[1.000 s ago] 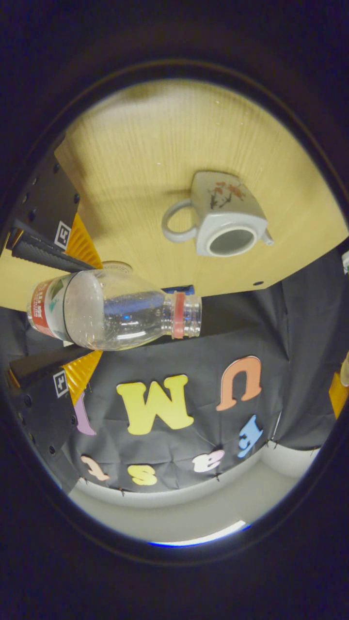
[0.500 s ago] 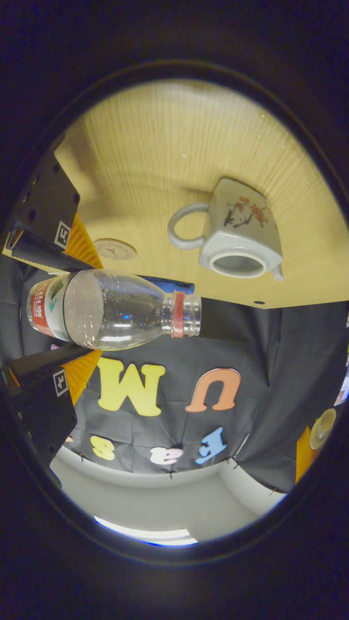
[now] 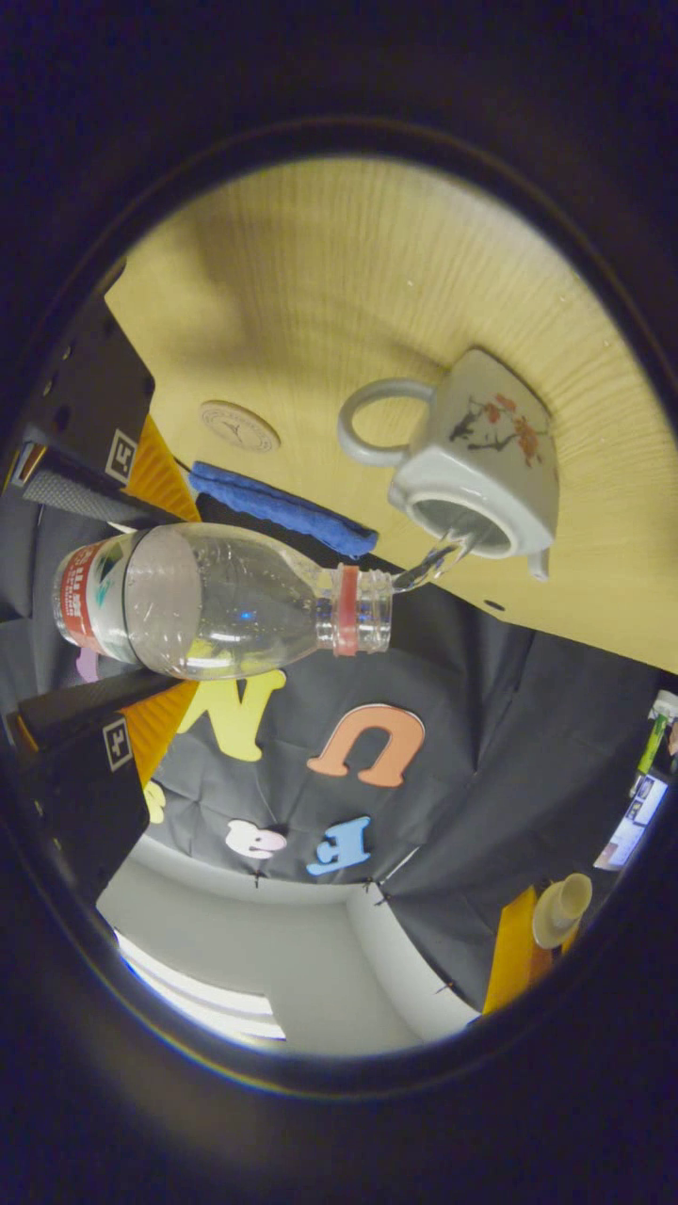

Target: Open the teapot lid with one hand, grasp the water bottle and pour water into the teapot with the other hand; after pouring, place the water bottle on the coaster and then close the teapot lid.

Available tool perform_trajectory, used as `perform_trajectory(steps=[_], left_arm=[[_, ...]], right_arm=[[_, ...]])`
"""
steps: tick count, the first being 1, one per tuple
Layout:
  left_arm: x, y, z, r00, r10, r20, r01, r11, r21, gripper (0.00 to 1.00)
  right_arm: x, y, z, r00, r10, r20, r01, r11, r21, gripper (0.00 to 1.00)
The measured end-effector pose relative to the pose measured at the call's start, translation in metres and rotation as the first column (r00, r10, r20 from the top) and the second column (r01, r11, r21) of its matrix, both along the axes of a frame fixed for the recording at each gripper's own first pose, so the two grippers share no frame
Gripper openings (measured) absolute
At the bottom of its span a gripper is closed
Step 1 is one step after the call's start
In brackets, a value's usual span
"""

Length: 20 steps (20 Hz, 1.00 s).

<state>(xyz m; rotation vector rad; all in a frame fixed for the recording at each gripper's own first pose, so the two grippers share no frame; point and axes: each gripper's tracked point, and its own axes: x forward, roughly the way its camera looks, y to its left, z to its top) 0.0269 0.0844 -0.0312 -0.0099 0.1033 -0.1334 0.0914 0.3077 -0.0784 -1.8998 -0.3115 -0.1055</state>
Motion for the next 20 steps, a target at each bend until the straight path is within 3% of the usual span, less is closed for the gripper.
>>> perform_trajectory(steps=[7,20], left_arm=[[-0.002,-0.001,0.004,1.0,-0.001,0.009,0.001,1.0,-0.003,0.04],[0.0,-0.009,-0.003,1.0,-0.008,-0.003,0.008,0.999,0.034,0.03]], right_arm=[[-0.003,0.009,0.018,0.995,0.009,0.103,0.006,0.989,-0.146,0.76],[-0.017,0.031,0.042,0.964,0.094,0.248,-0.028,0.966,-0.259,0.74]])
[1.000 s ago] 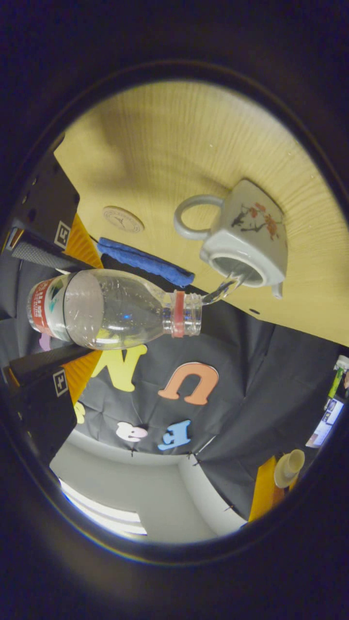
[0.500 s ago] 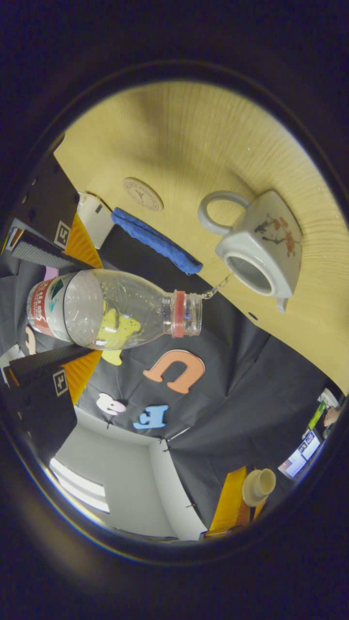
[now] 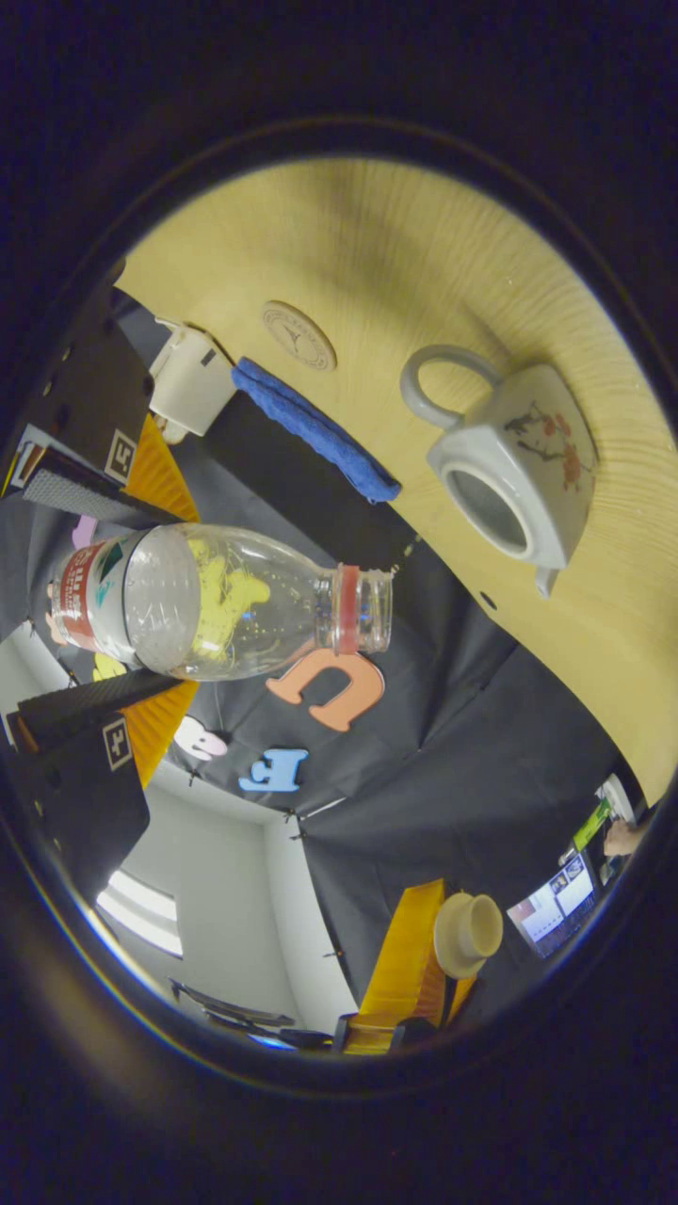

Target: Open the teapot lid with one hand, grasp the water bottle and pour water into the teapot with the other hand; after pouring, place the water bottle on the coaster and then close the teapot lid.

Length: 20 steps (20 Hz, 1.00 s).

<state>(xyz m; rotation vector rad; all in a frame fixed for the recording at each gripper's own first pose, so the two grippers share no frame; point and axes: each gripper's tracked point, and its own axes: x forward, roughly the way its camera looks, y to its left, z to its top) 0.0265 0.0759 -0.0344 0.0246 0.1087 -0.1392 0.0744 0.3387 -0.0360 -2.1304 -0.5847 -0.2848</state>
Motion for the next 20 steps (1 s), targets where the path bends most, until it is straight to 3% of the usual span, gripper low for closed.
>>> perform_trajectory(steps=[13,20], left_arm=[[0.002,-0.002,0.0,1.0,0.001,-0.001,-0.001,1.0,-0.008,0.04],[0.003,-0.002,-0.001,1.0,0.002,-0.008,-0.002,1.0,-0.006,0.04]], right_arm=[[0.0,-0.003,0.003,0.998,0.046,0.03,-0.049,0.994,0.097,0.74],[-0.005,0.009,-0.003,0.995,0.065,0.08,-0.063,0.998,-0.03,0.74]])
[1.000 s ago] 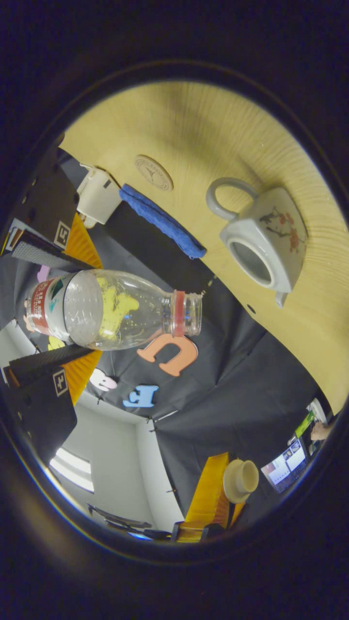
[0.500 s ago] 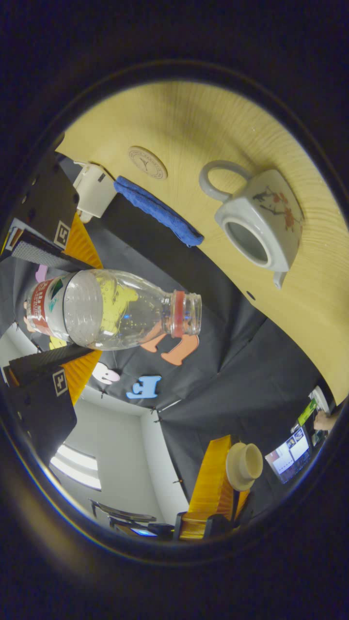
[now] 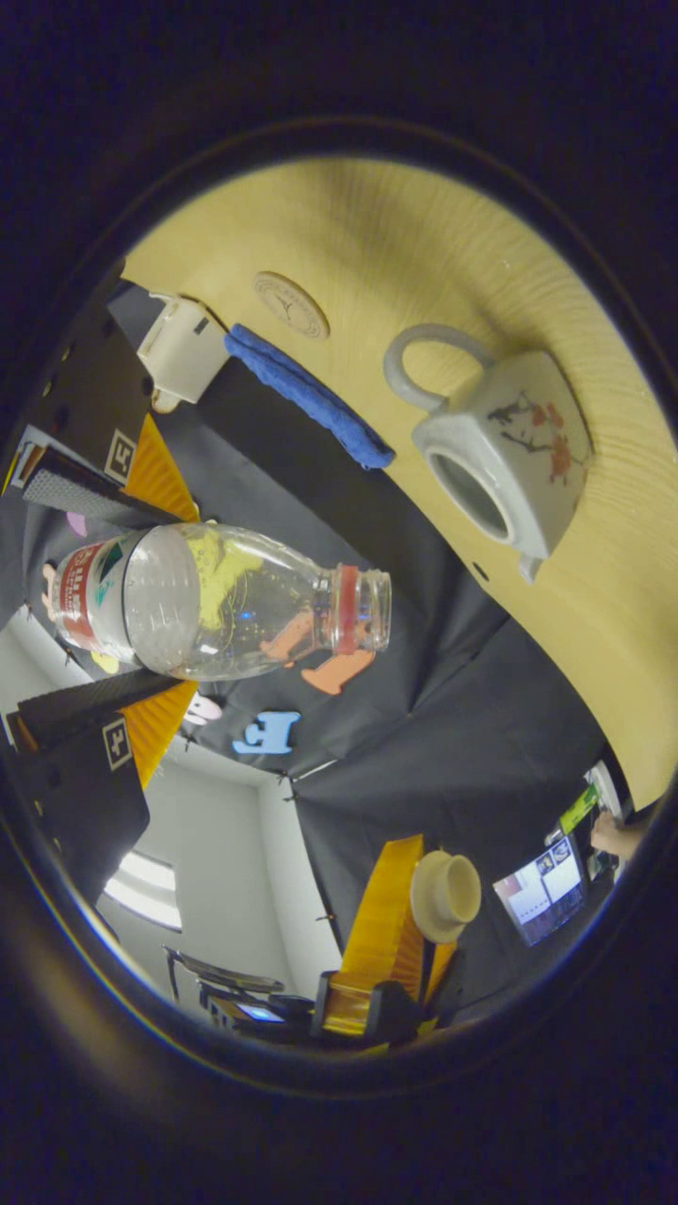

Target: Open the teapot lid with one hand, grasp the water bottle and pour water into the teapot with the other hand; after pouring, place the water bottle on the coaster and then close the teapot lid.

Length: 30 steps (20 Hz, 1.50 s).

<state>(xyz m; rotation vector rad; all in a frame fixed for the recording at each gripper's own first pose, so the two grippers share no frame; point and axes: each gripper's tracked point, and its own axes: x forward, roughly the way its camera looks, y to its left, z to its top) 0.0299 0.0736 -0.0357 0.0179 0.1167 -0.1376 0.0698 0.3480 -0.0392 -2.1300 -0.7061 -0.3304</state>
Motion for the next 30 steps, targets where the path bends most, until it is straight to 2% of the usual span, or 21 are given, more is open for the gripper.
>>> perform_trajectory(steps=[2,4,7,8,9,12,13,16,18,19,22,24,27,28,30], left_arm=[[0.0,0.0,0.0,1.0,-0.002,0.002,0.002,1.0,-0.001,0.04],[0.002,0.001,-0.001,1.0,0.001,-0.001,-0.001,1.0,-0.003,0.04],[0.002,0.002,-0.002,1.0,0.005,-0.004,-0.005,1.0,-0.009,0.04],[0.003,0.002,-0.002,1.0,0.004,-0.004,-0.004,1.0,-0.009,0.04],[0.002,0.003,-0.002,1.0,0.006,-0.003,-0.006,1.0,-0.008,0.04],[0.003,0.003,-0.002,1.0,0.006,-0.002,-0.007,1.0,-0.014,0.04],[0.002,0.004,-0.001,1.0,0.009,0.0,-0.009,1.0,-0.015,0.04],[0.001,0.005,0.006,1.0,0.011,0.017,-0.01,0.999,-0.044,0.04],[-0.001,0.002,0.009,1.0,0.005,0.026,-0.003,0.998,-0.057,0.04],[-0.002,0.002,0.01,0.999,0.005,0.032,-0.003,0.998,-0.056,0.04],[-0.004,-0.002,0.012,0.999,-0.002,0.033,0.004,0.998,-0.059,0.04],[-0.006,-0.006,0.012,0.999,-0.012,0.033,0.014,0.998,-0.056,0.04],[-0.007,-0.005,0.015,0.999,-0.013,0.043,0.015,0.999,-0.051,0.04],[-0.007,-0.004,0.016,0.999,-0.013,0.044,0.015,0.998,-0.054,0.04],[-0.007,-0.005,0.014,0.999,-0.023,0.042,0.025,0.997,-0.068,0.04]], right_arm=[[0.001,0.002,-0.003,1.0,0.0,-0.009,-0.001,1.0,-0.023,0.77],[0.001,0.002,-0.003,1.0,-0.007,-0.003,0.007,1.0,-0.027,0.74],[0.001,0.0,-0.003,1.0,0.002,-0.004,-0.002,1.0,0.003,0.77],[0.002,-0.002,-0.003,1.0,0.0,-0.004,0.0,1.0,0.015,0.74],[0.003,-0.004,-0.003,1.0,0.004,-0.008,-0.004,0.999,0.033,0.77],[0.009,-0.018,-0.007,0.997,0.024,-0.078,-0.011,0.985,0.169,0.75],[0.012,-0.026,-0.011,0.993,0.027,-0.116,0.0,0.973,0.23,0.77],[0.019,-0.046,-0.016,0.986,0.025,-0.163,0.033,0.937,0.349,0.77],[0.025,-0.059,-0.022,0.977,0.047,-0.209,0.056,0.886,0.46,0.77],[0.028,-0.065,-0.027,0.968,0.066,-0.242,0.072,0.85,0.522,0.78],[0.032,-0.075,-0.032,0.944,0.128,-0.305,0.12,0.727,0.676,0.74],[0.036,-0.08,-0.037,0.926,0.175,-0.334,0.149,0.645,0.75,0.77],[0.043,-0.086,-0.039,0.902,0.241,-0.358,0.191,0.521,0.832,0.77],[0.045,-0.089,-0.039,0.898,0.257,-0.356,0.204,0.472,0.858,0.74],[0.053,-0.094,-0.041,0.883,0.303,-0.359,0.235,0.376,0.896,0.77]])
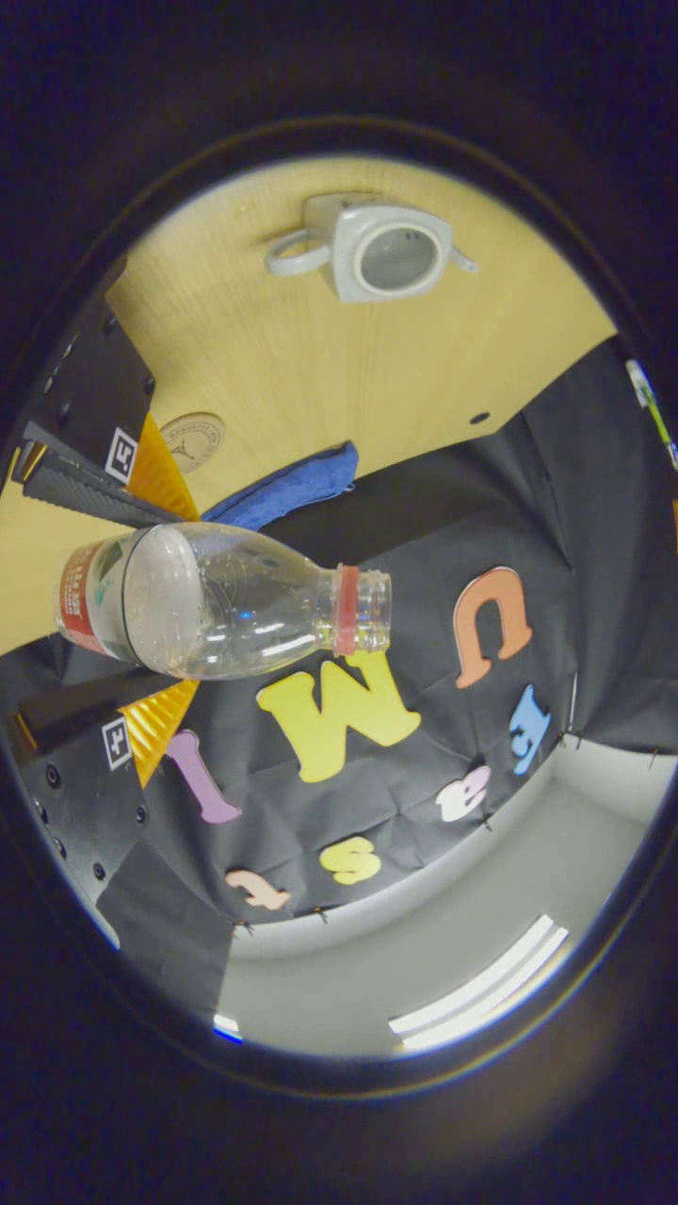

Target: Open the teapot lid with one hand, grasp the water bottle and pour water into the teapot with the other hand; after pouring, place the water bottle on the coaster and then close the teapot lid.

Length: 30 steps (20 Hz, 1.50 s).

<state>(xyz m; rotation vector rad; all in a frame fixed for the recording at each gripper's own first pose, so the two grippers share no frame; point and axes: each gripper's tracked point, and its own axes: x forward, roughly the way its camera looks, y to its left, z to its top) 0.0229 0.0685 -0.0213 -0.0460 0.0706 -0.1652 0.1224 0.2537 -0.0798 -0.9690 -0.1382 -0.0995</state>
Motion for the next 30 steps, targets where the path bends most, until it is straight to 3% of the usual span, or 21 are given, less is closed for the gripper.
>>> perform_trajectory(steps=[1,4,9,13,19,21,29,30], left_arm=[[-0.001,0.002,0.001,1.0,0.0,-0.002,0.0,1.0,-0.004,0.04],[0.001,0.007,0.0,1.0,0.009,-0.004,-0.009,1.0,-0.007,0.04],[0.002,0.012,-0.003,1.0,0.012,-0.015,-0.013,1.0,-0.018,0.04],[0.006,0.015,-0.007,1.0,0.018,-0.023,-0.018,1.0,-0.019,0.04],[0.009,0.018,-0.012,0.999,0.018,-0.038,-0.019,1.0,-0.02,0.04],[0.012,0.019,-0.014,0.999,0.025,-0.046,-0.025,0.999,-0.019,0.03],[0.016,0.011,-0.025,0.997,0.025,-0.07,-0.025,1.0,0.01,0.03],[0.017,0.01,-0.026,0.997,0.025,-0.072,-0.024,1.0,0.016,0.04]], right_arm=[[0.003,-0.004,0.0,1.0,0.001,-0.013,-0.001,0.998,0.057,0.74],[0.008,-0.01,0.003,0.999,0.013,-0.035,-0.005,0.973,0.229,0.77],[0.028,-0.014,0.005,0.995,0.076,-0.06,-0.034,0.857,0.515,0.74],[0.049,-0.007,0.008,0.991,0.117,-0.059,-0.055,0.779,0.624,0.74],[0.079,0.013,0.002,0.971,0.234,-0.054,-0.107,0.625,0.773,0.77],[0.085,0.015,-0.002,0.964,0.256,-0.068,-0.099,0.588,0.803,0.77],[0.108,0.016,-0.024,0.96,0.257,-0.109,-0.065,0.586,0.808,0.74],[0.109,0.016,-0.024,0.959,0.265,-0.101,-0.073,0.574,0.816,0.76]])
